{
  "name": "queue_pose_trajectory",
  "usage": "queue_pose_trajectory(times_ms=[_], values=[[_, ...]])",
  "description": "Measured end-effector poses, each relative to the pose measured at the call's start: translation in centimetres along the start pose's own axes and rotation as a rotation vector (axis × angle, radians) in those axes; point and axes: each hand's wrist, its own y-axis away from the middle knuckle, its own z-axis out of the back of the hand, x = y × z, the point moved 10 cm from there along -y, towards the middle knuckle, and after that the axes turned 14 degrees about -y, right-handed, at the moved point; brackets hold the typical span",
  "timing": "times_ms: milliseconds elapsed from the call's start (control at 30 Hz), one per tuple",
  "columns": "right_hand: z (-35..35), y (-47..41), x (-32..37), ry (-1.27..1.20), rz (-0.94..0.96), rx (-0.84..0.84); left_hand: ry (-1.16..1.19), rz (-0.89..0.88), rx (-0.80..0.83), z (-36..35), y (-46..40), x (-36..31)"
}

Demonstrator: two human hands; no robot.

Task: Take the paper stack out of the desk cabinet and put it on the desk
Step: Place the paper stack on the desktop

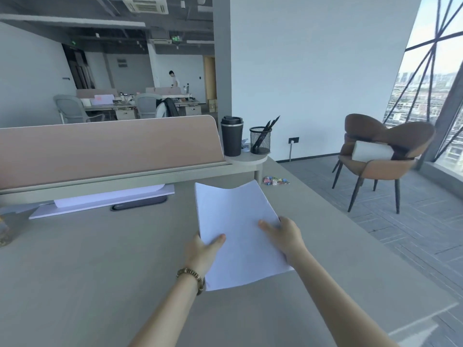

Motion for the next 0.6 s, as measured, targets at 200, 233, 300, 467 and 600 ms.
queue_pose_trajectory(times_ms=[200,233,300,467,600], values=[[6.2,-6.3,-2.3,0.104,-0.076,-0.064,-0.066,0.057,0.024,-8.2,-3.1,-2.4],[6.8,-7.4,-2.5,0.131,-0.081,-0.063,-0.105,0.073,0.016,-9.1,-3.7,-2.5],[7.8,-9.4,-3.2,0.183,-0.101,-0.071,-0.185,0.101,0.001,-10.7,-5.1,-2.6],[8.6,-13.8,-4.3,0.307,-0.113,-0.053,-0.215,0.122,-0.083,-13.2,-8.3,-3.0],[8.3,-16.1,-4.3,0.378,-0.116,-0.019,-0.35,0.086,-0.122,-14.0,-10.3,-4.0]])
